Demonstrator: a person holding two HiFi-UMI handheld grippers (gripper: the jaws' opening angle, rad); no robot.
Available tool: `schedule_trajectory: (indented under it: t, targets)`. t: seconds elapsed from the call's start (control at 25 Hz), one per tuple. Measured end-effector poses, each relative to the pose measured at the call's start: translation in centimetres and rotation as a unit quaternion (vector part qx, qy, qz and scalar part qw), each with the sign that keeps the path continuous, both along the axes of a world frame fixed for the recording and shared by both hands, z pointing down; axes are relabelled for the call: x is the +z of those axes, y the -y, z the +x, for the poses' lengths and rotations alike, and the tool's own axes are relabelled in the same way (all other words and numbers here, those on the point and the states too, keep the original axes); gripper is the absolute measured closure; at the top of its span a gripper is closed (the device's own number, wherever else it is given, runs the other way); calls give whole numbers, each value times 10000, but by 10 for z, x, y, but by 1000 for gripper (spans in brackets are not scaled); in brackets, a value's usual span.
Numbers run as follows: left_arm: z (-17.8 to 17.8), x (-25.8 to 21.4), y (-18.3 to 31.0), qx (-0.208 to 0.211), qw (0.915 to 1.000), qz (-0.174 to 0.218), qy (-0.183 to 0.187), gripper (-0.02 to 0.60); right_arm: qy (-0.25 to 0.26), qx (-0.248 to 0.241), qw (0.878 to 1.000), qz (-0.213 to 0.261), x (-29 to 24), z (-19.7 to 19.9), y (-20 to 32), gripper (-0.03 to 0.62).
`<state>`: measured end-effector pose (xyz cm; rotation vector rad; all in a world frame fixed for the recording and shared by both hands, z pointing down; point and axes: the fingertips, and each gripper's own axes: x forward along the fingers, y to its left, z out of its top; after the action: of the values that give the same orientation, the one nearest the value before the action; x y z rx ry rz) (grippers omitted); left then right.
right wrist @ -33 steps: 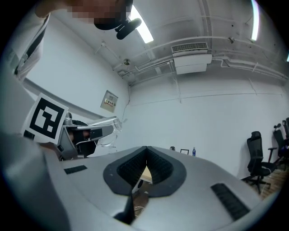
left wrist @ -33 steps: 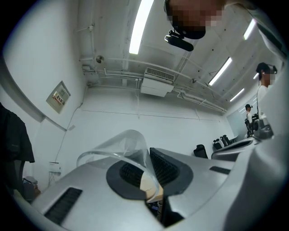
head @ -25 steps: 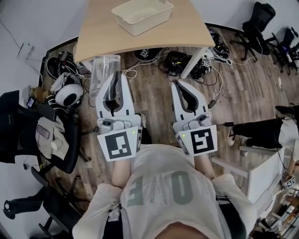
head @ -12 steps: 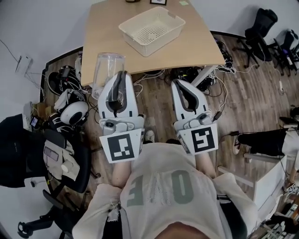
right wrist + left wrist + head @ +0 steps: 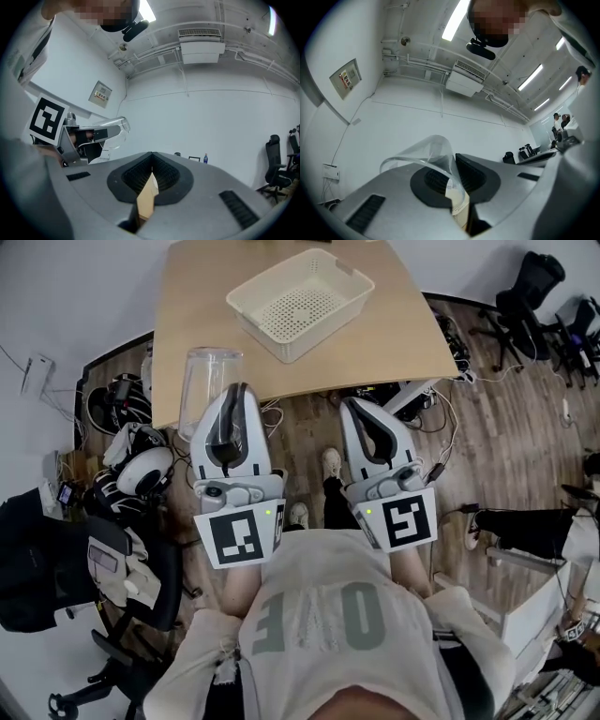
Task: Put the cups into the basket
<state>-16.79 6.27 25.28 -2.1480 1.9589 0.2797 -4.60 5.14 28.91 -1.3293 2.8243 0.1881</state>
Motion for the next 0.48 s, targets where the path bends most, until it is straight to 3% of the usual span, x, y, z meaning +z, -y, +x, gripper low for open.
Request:
schedule_trajectory:
  t: [0.48]
  targets:
    - [25, -8, 156, -181, 9997, -2, -141, 547, 179, -484, 9980, 362, -26, 17, 165, 597]
